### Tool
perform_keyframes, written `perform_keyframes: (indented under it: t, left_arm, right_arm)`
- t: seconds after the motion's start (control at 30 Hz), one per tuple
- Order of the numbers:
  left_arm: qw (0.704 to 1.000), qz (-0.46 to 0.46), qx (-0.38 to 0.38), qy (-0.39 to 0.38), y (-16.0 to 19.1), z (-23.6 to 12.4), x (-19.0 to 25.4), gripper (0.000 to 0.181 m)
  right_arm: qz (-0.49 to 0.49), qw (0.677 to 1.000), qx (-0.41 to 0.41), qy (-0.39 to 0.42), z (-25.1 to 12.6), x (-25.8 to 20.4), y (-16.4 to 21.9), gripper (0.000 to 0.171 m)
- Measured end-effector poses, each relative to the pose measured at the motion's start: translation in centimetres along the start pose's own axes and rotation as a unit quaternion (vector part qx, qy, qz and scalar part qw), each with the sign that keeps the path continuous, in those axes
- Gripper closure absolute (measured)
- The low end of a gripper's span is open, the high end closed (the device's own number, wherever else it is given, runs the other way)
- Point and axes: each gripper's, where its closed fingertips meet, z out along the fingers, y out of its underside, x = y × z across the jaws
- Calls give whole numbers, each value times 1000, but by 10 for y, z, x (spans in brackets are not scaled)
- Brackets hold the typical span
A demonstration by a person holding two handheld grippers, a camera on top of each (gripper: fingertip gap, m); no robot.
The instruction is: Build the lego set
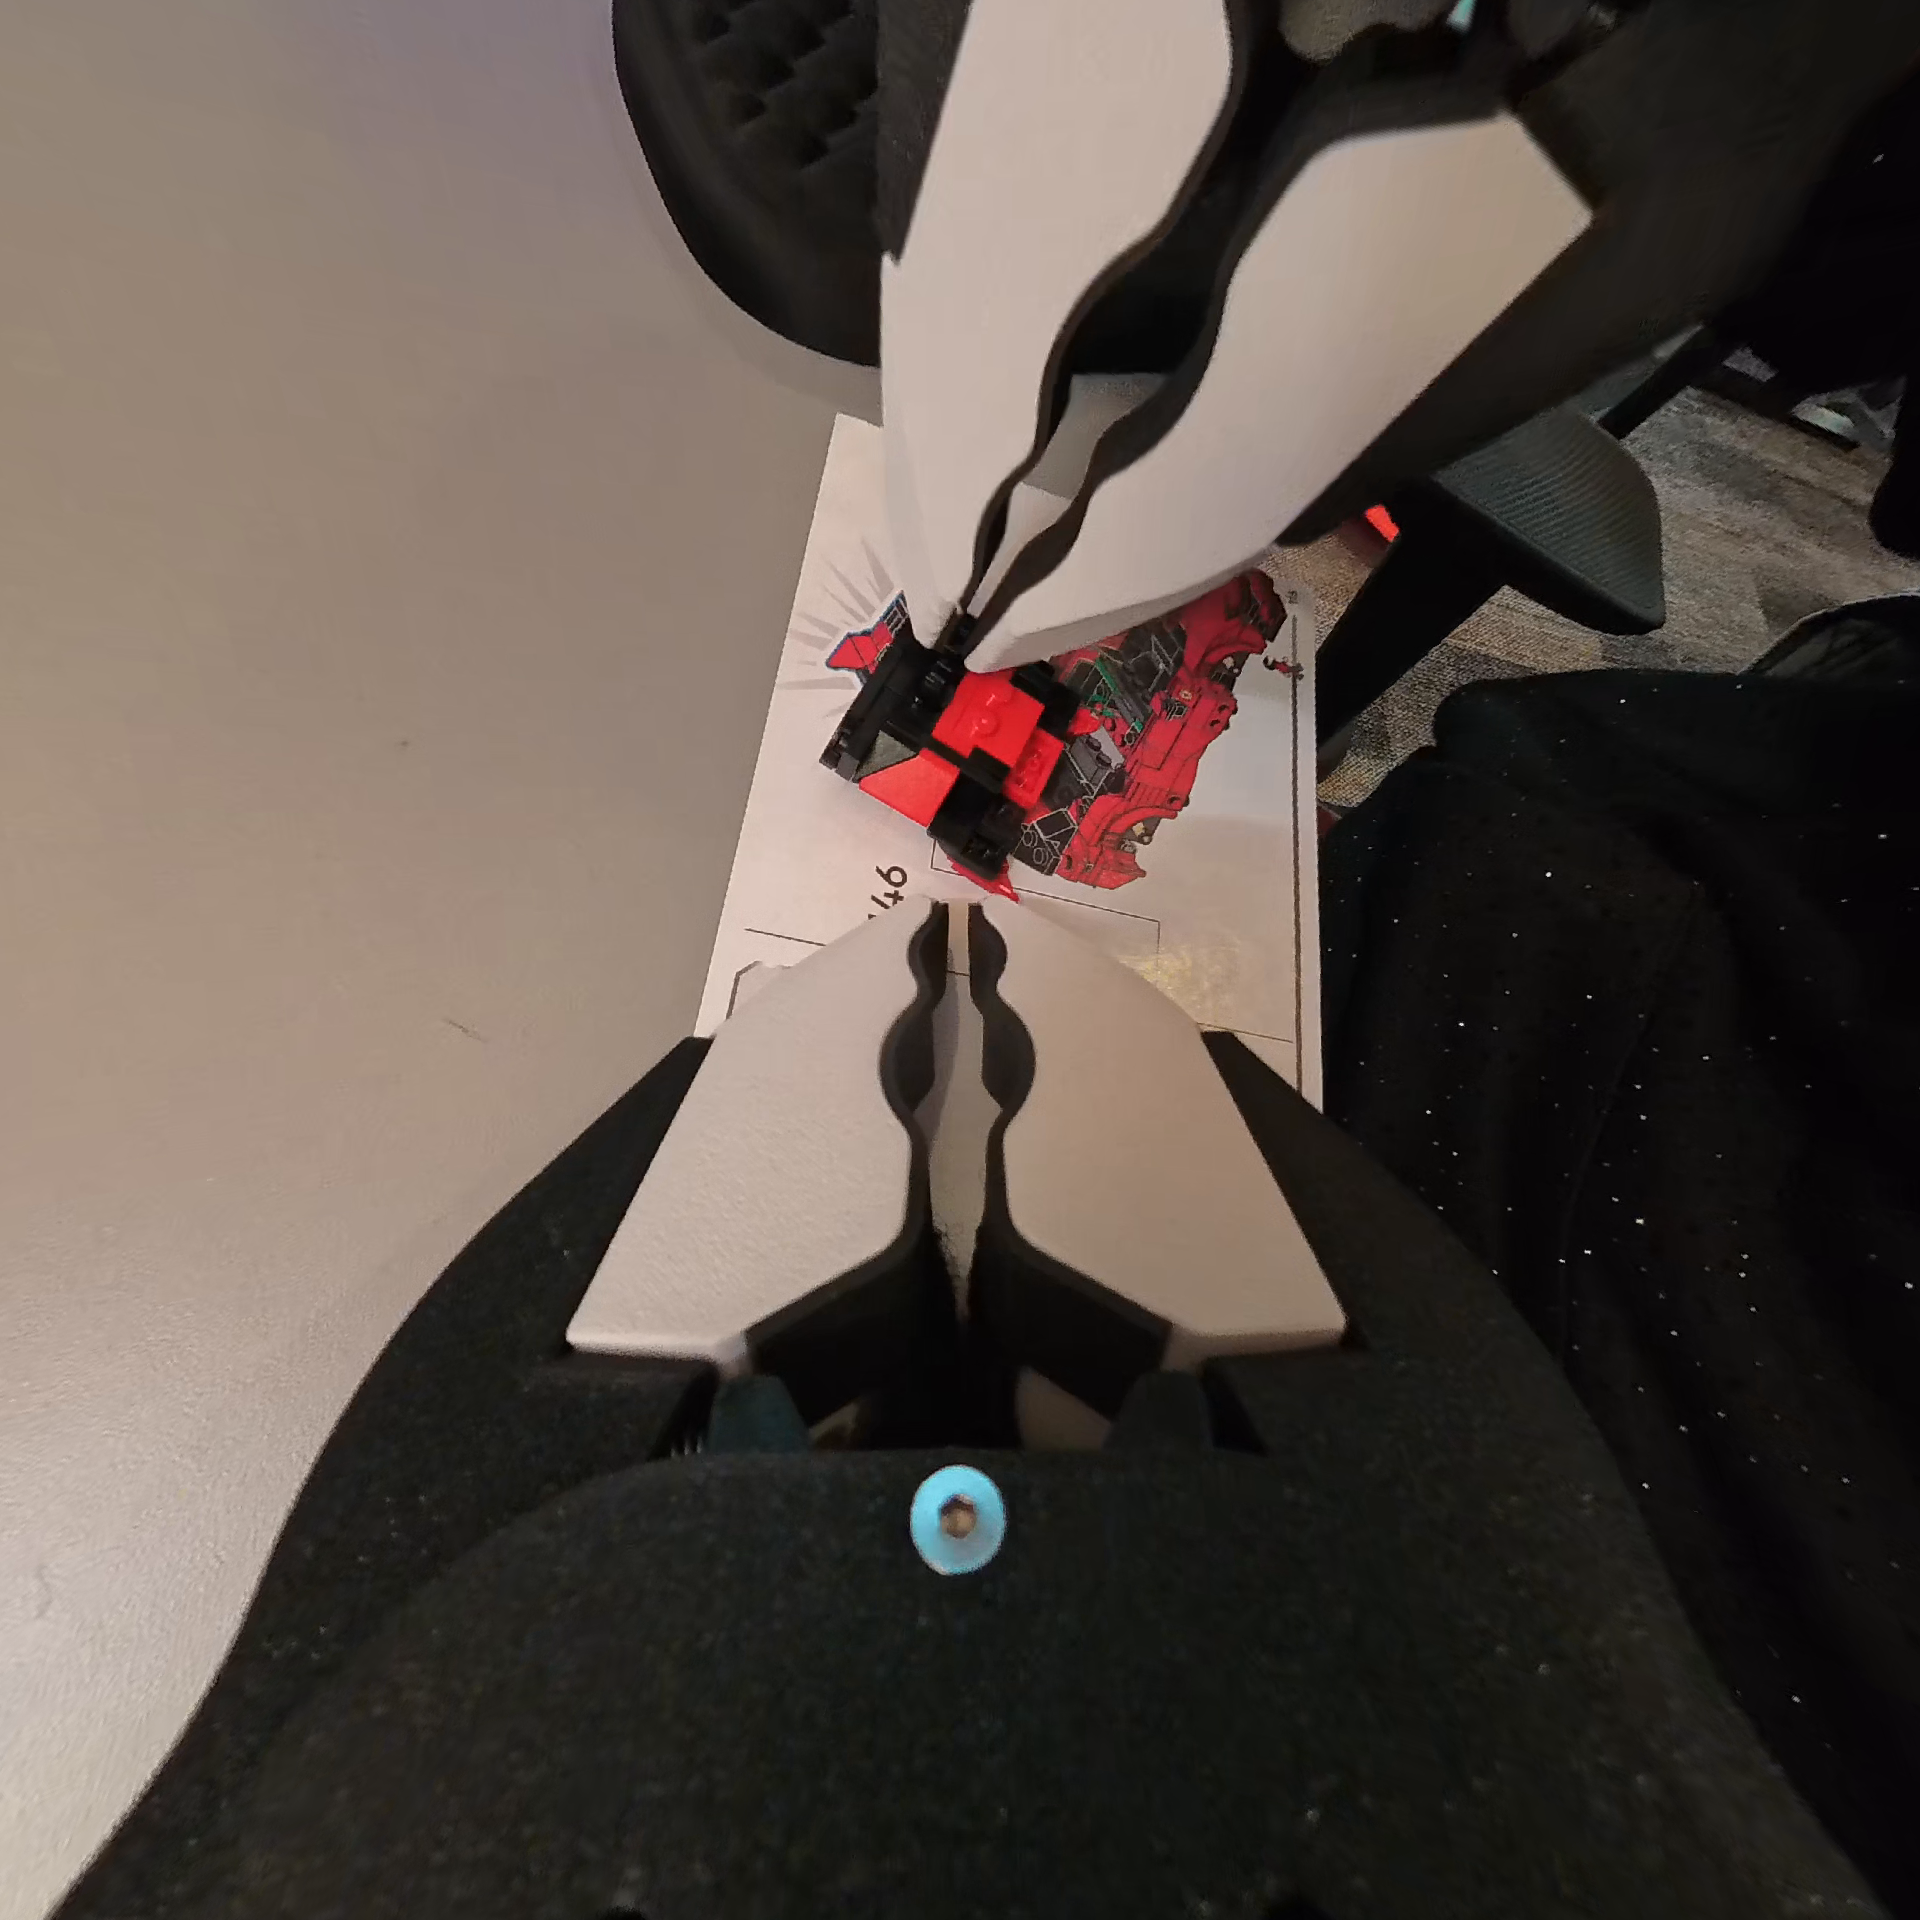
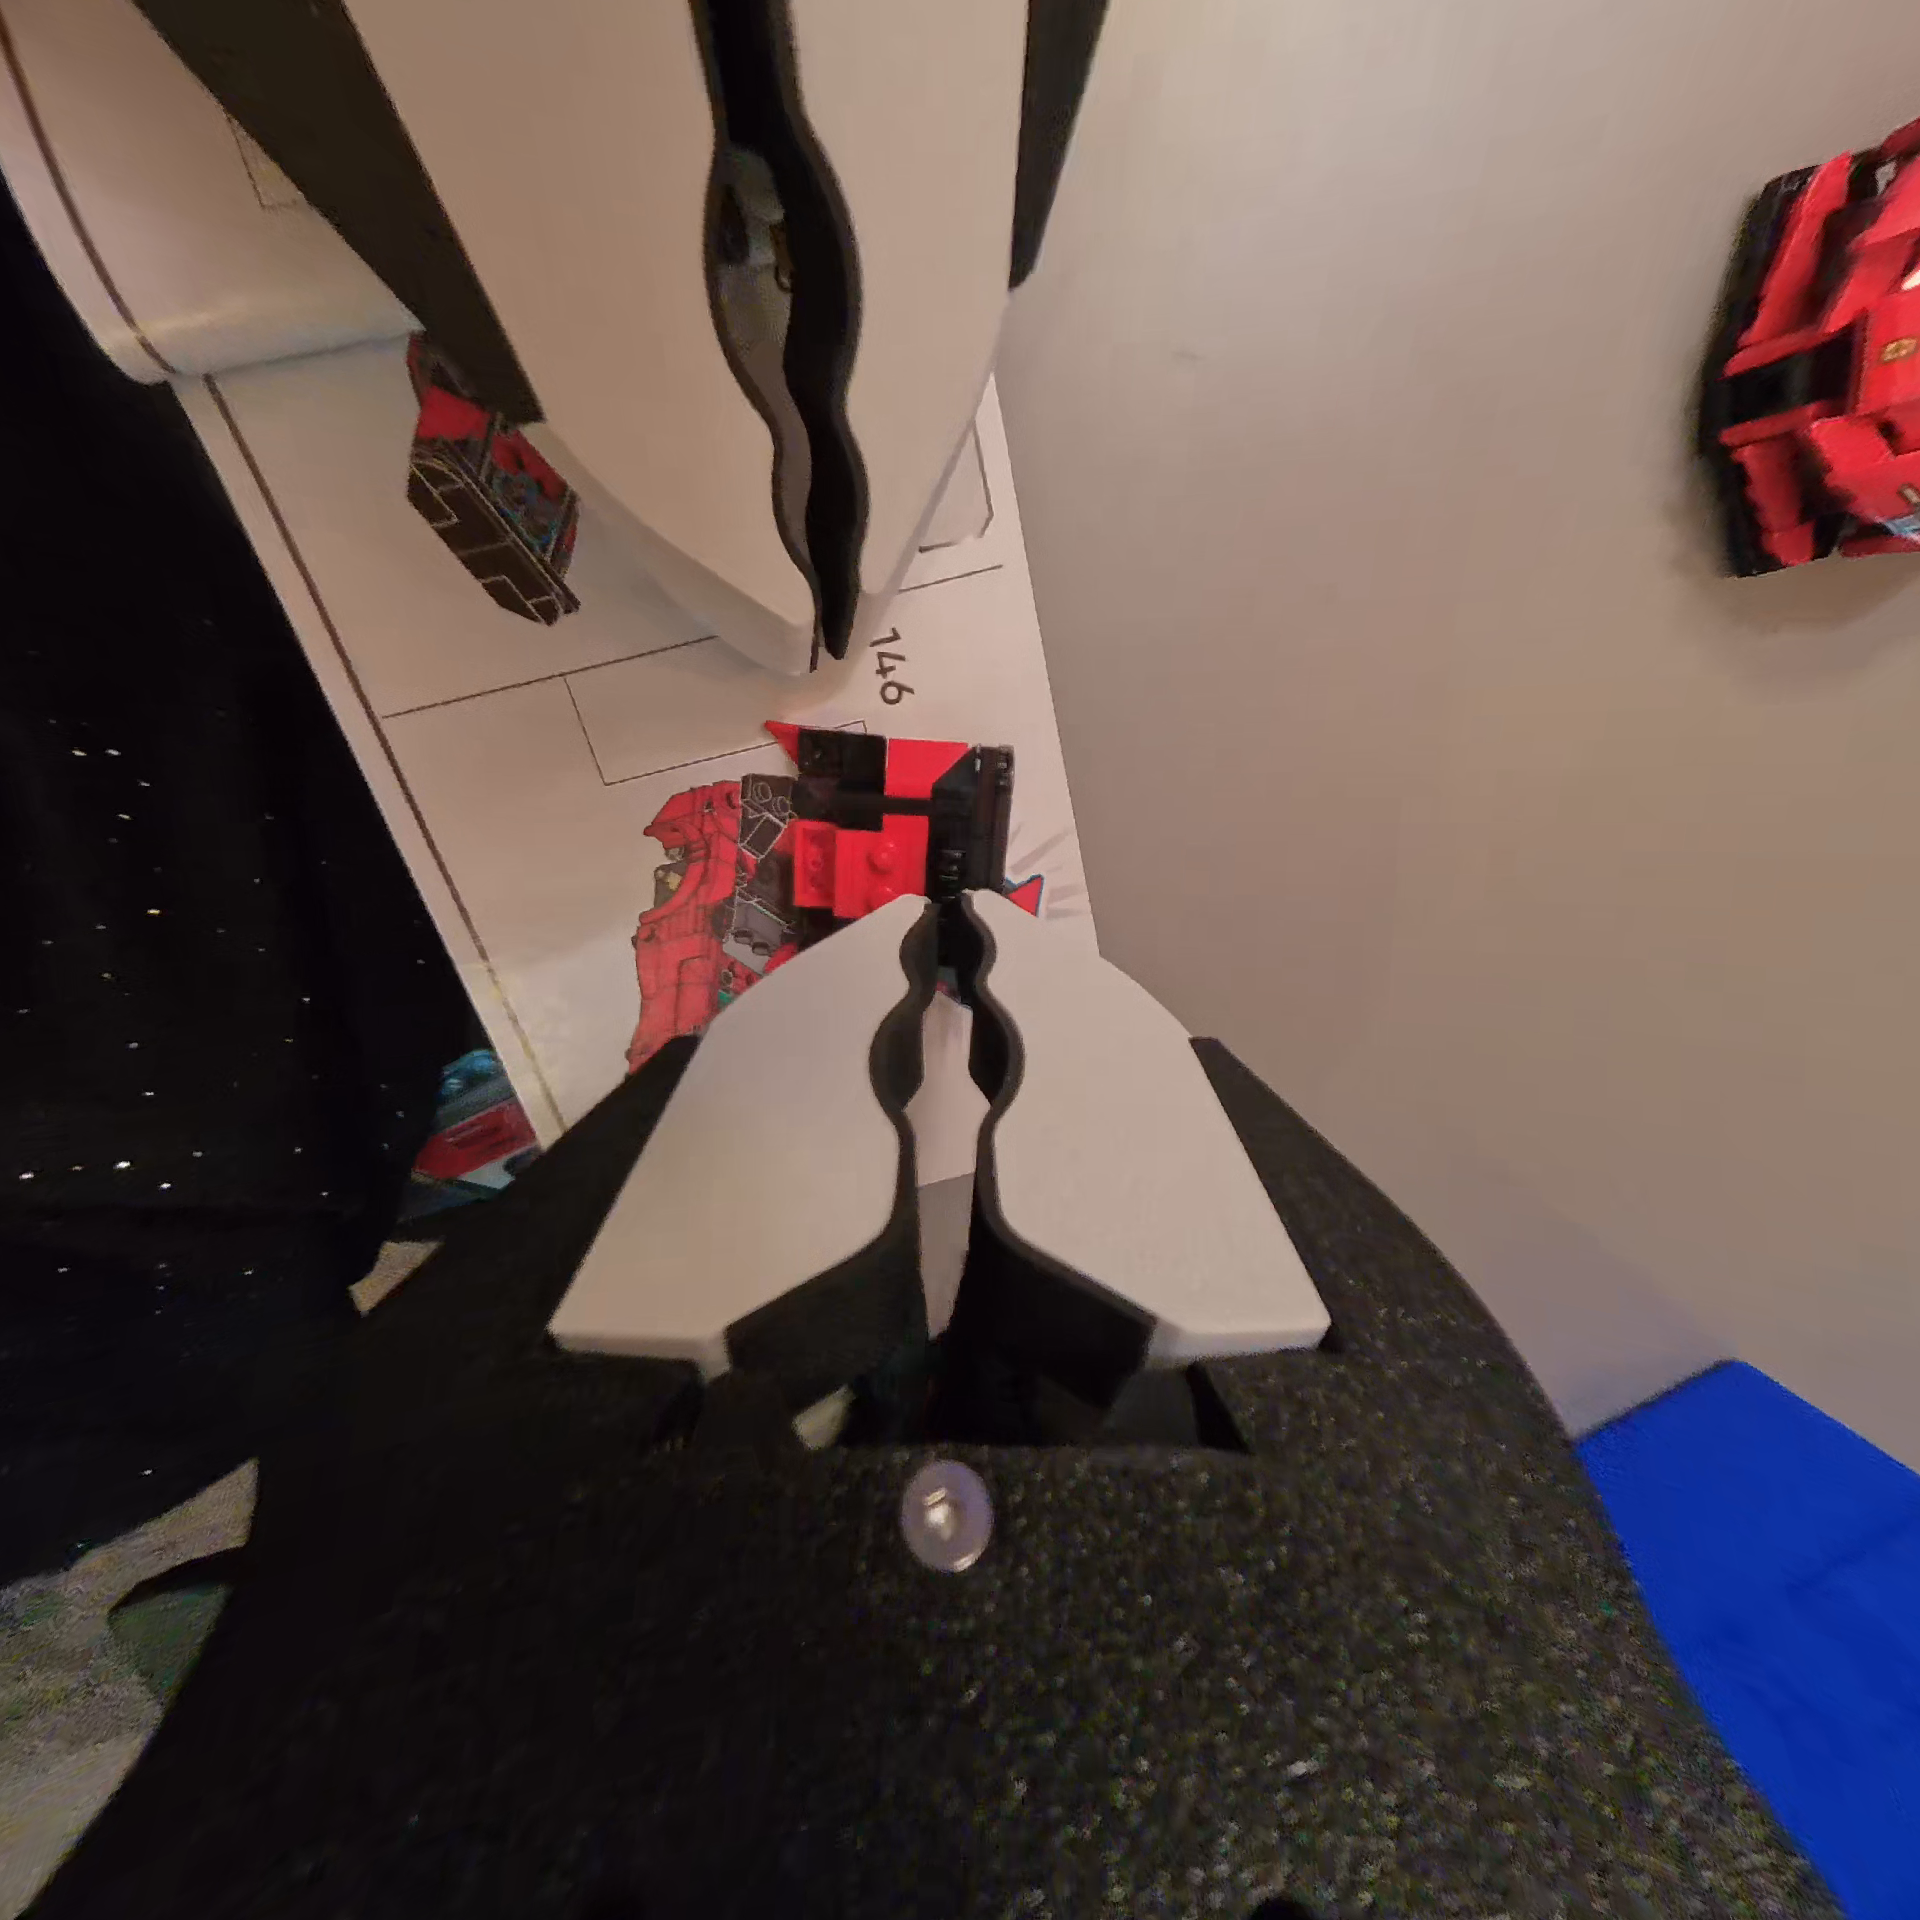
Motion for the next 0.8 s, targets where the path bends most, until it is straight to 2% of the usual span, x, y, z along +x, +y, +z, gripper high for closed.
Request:
perform_keyframes:
  t: [0.13,0.5,0.67,0.8]
  left_arm:
    - [1000,0,0,-1,0,0,0,178]
    - [999,-22,16,20,-3,-3,1,178]
    - [999,-21,16,21,-3,-3,2,178]
    - [999,-25,23,27,-5,-5,2,178]
  right_arm:
    - [-11,999,-42,13,0,0,1,168]
    - [15,992,-109,-69,1,1,2,168]
    - [-3,994,-91,-55,1,0,2,168]
    - [-27,998,-51,-40,-4,-4,-1,156]
